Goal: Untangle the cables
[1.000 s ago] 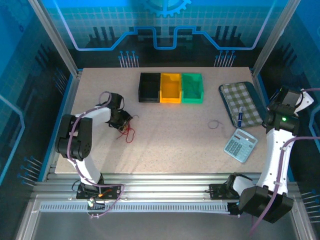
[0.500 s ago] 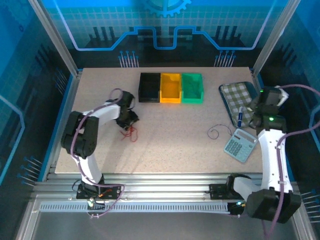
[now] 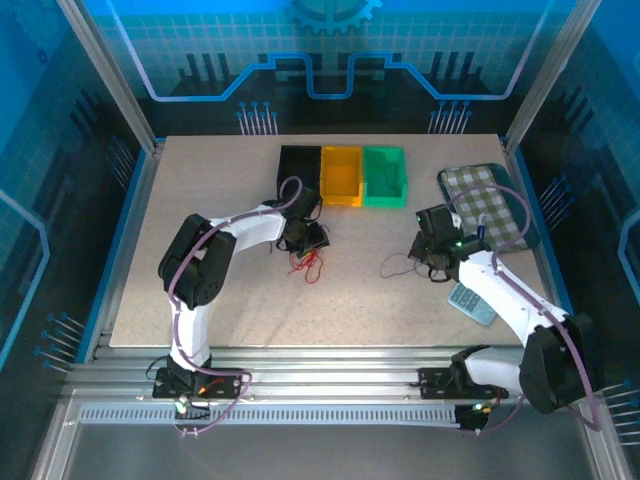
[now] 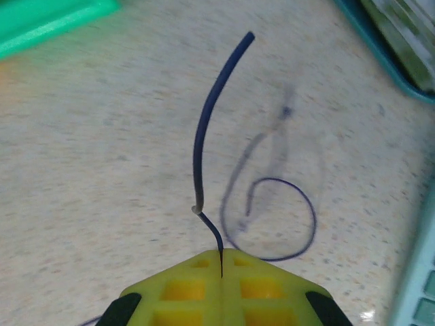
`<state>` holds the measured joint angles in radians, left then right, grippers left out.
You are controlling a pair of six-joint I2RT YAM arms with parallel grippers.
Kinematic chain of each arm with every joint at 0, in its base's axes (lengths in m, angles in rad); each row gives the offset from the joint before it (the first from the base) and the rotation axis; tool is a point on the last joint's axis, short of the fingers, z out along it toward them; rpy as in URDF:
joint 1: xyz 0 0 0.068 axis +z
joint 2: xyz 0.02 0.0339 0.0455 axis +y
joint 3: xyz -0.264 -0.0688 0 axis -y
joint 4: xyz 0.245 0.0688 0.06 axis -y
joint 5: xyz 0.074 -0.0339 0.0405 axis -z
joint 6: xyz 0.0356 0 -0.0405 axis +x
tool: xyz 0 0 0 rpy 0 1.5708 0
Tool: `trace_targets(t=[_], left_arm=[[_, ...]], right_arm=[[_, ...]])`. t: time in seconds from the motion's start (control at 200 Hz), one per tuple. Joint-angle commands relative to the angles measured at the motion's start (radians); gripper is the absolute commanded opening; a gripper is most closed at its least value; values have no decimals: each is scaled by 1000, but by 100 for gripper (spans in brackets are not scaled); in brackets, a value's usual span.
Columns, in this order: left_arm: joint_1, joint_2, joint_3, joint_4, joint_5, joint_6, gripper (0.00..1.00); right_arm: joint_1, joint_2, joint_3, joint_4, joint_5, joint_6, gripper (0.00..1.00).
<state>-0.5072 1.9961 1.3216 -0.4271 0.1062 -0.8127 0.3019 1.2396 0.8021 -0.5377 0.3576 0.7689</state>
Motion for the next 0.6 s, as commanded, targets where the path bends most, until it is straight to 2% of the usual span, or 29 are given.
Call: trace_targets(t=[0.0, 0.185, 0.24, 0.44, 0.595], left_arm=[[-8, 18, 22, -23, 6, -10, 42], [-9, 9, 19, -27, -10, -14, 41], [-10, 7, 16, -24, -9, -16, 41], [-10, 1, 9, -24, -16, -16, 41], [-10, 1, 14, -33, -16, -10, 41]], right_arm=[[-75, 26, -29, 26, 11, 27, 1], [-164, 107, -44, 37, -29, -19, 4], [-178, 130, -43, 48, -38, -30, 7], [-205, 208, 14, 68, -72, -69, 35], [-209, 253, 72, 52, -87, -108, 48]])
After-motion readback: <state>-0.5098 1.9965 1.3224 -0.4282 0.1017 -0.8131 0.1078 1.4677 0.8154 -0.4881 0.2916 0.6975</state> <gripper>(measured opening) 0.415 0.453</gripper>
